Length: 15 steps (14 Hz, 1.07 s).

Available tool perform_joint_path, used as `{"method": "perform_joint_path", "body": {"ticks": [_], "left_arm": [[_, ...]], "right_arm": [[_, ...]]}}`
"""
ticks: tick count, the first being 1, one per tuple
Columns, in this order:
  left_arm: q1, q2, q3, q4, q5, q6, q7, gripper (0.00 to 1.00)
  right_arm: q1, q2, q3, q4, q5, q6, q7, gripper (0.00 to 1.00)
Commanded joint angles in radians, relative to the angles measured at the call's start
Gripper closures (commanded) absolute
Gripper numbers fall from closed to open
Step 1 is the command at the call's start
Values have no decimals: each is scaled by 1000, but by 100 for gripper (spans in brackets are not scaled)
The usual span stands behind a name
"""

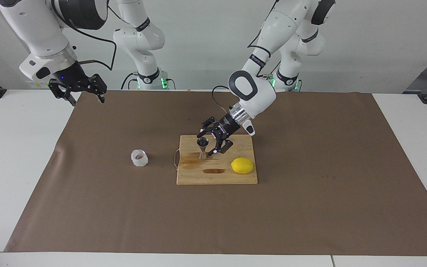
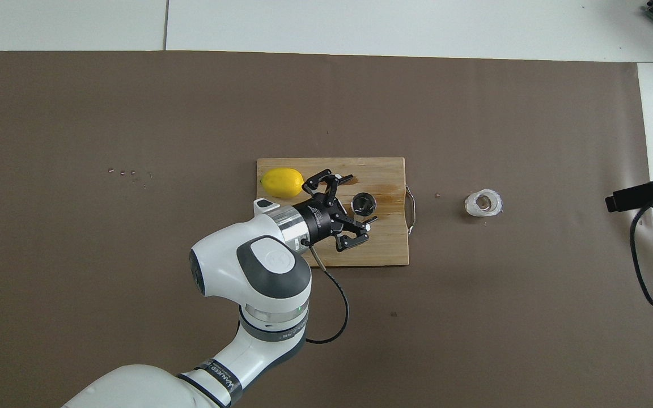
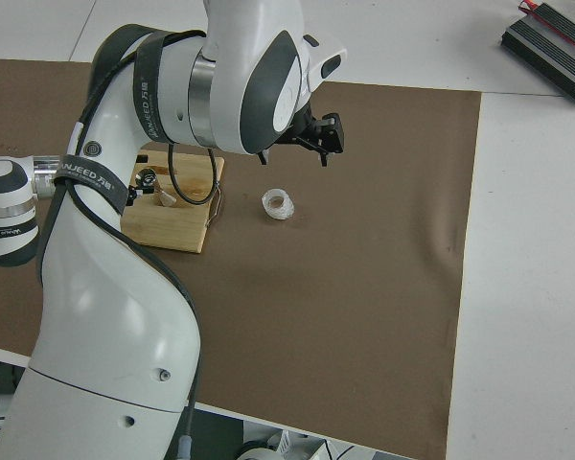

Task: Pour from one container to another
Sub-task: 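Raise the left gripper off the cup while the right gripper reaches the white cup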

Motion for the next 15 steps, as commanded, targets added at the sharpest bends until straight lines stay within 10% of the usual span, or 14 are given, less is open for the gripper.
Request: {"method": "perform_joint_path", "body": {"ticks": [1,9,15], "left_arm": [[-12,3,8,11,0,15,7,0],[-10,-9,-29,23,-7,65,-4,0],[33,-39,-67,67,54,142,-42,0]], "right_arm": [[-29,-39,4,-63,-2,10,-191,0],[-83,-44,4,-218,24,199,-944,0],[-118,78,4,-290,354,268,-1362,0]]}}
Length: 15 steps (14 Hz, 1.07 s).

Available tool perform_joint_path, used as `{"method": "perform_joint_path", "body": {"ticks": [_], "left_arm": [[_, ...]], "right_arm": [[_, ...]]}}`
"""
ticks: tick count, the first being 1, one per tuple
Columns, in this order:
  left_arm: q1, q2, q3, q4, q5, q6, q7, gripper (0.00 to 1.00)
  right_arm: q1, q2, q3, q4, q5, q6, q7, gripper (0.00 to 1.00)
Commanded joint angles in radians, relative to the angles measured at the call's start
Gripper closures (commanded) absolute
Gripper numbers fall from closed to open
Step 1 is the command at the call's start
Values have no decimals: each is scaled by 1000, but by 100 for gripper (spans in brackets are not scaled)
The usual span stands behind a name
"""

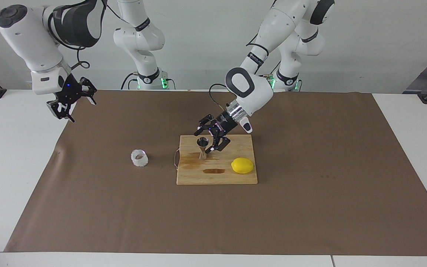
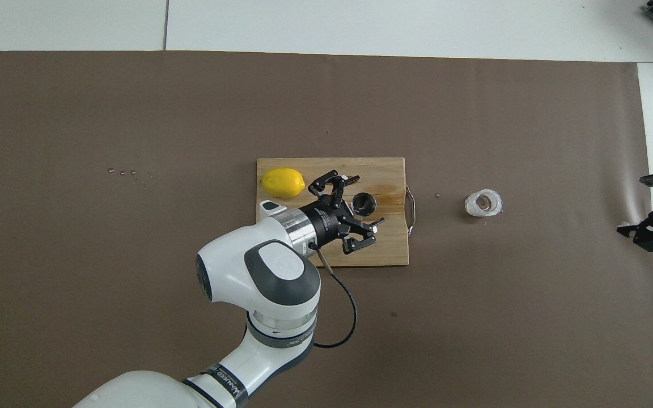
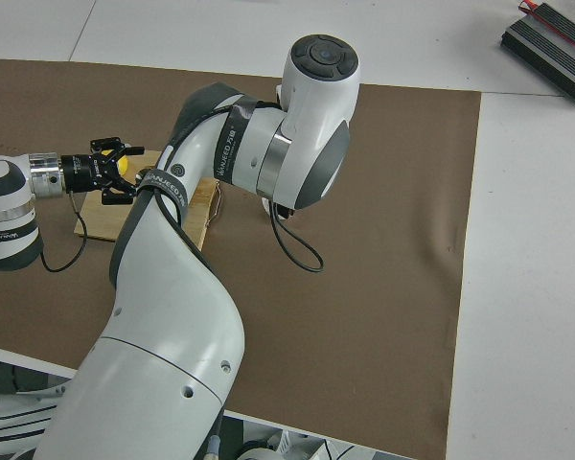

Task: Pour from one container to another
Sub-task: 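Raise the left gripper off the cup while the right gripper reaches the white cup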

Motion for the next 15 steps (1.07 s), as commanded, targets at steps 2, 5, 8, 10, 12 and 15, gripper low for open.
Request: {"method": "perform_joint_path", "body": {"ticks": [2,5,8,10,12,15], "left_arm": [[55,-25,-14,36,121,4,-38,0],[146,-50,-6,24,175,-135,-40,0],[252,-85,-1,-24,323,-313,-38,0],[320,-102,0,-39,447,-433,-58,0],[380,-111,0,-41,652,-525,-96,0],[435,-141,0,-41,933,-608,-127,0]], "right_arm": [[-65,118,7,-10,189,60,-282,0],[-75,191,7,-9,309,95,-363,0],[-74,240,7,-10,404,123,-393,0],[-75,288,7,-10,496,123,-439,0],[-71,325,10,-12,536,112,-456,0],[-57,363,10,-25,579,117,-522,0]]}}
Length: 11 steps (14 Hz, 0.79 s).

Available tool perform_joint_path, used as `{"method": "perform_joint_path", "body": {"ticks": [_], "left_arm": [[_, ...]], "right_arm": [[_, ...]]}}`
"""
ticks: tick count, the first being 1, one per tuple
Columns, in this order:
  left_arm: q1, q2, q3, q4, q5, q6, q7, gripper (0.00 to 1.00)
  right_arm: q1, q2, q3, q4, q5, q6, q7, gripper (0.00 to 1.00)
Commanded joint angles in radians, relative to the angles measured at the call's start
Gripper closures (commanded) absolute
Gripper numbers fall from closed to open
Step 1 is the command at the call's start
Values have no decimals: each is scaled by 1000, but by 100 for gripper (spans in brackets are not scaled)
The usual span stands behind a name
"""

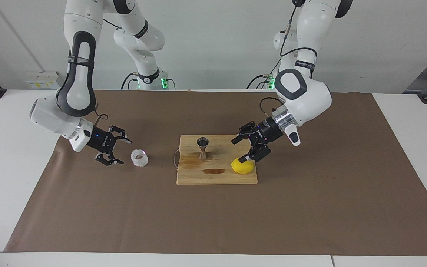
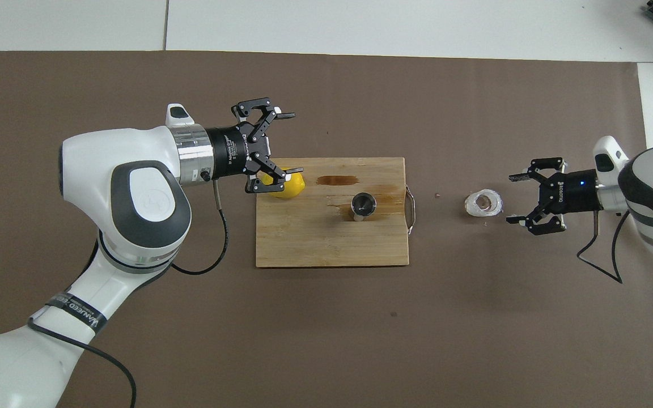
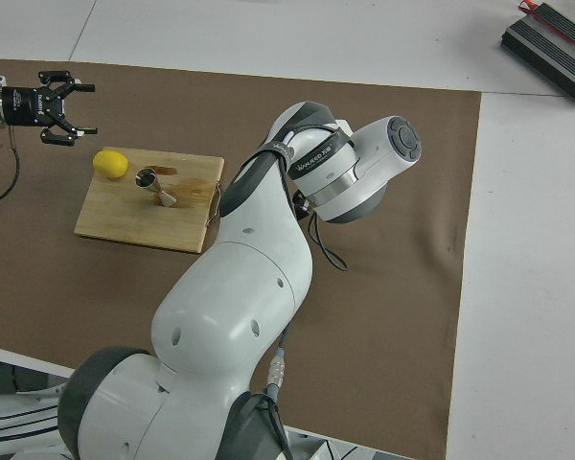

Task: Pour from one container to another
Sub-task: 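Grasp the white cup with the right gripper while the left gripper withdraws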

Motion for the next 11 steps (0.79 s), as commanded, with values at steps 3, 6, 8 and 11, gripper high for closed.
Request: {"method": "perform_joint_path", "body": {"ticks": [3,6,8,11], "left_arm": [[96,-67,-6,-28,399,-142,-18,0],[110,-86,-6,-22,579,-169,-17,0],[112,-115,-6,-5,700,-208,-15,0],[162,-155,-2,10,818,-254,32,0]], "right_arm": [[19,21,7,-24,54,9,-47,0],[42,33,7,-38,91,52,-81,0],[44,40,12,-52,100,92,-110,0],[44,40,13,-63,102,99,-133,0]]}}
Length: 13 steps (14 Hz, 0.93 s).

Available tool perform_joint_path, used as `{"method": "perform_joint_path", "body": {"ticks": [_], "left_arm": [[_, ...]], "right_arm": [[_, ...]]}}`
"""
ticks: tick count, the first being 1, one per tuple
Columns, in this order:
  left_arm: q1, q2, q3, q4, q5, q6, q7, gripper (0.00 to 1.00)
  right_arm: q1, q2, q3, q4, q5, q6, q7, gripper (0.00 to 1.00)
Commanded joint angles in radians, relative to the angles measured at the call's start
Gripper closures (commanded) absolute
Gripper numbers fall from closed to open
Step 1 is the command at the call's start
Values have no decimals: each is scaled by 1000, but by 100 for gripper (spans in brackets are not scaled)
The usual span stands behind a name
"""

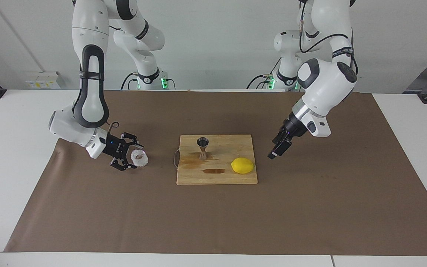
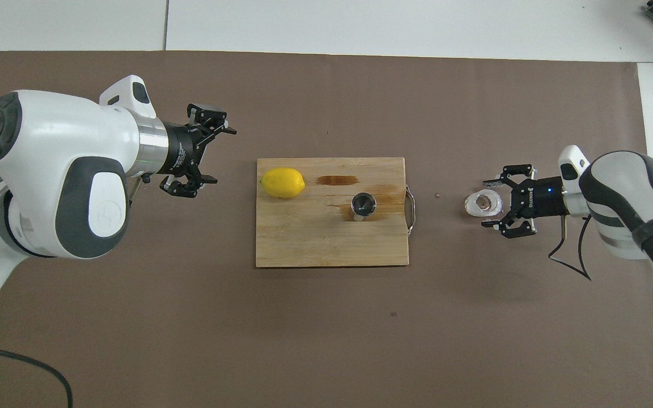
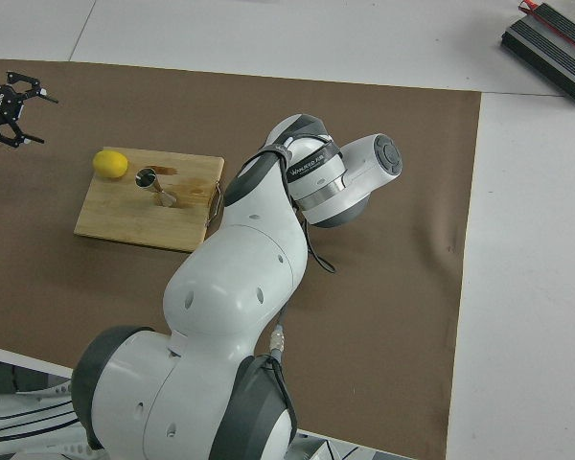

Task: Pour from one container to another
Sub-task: 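Grasp the white cup with the right gripper while the left gripper withdraws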

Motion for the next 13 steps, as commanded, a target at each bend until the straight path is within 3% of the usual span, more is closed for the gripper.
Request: {"method": "perform_joint_path", "body": {"ticks": [1,6,8,11,13], "left_arm": [[57,-61,-2,2,88,-85,66,0],[100,-109,7,-1,117,-177,322,0],[110,-121,15,1,193,-204,420,0],[148,-140,39,4,218,-261,596,0],[154,-151,76,16,221,-313,781,0]], "right_arm": [[-5,-6,12,-20,31,21,-46,0],[22,-4,10,-26,42,36,-71,0],[22,-6,10,-43,42,64,-75,23],[22,-6,10,-47,42,66,-87,29],[22,-6,10,-47,42,66,-91,58]]}}
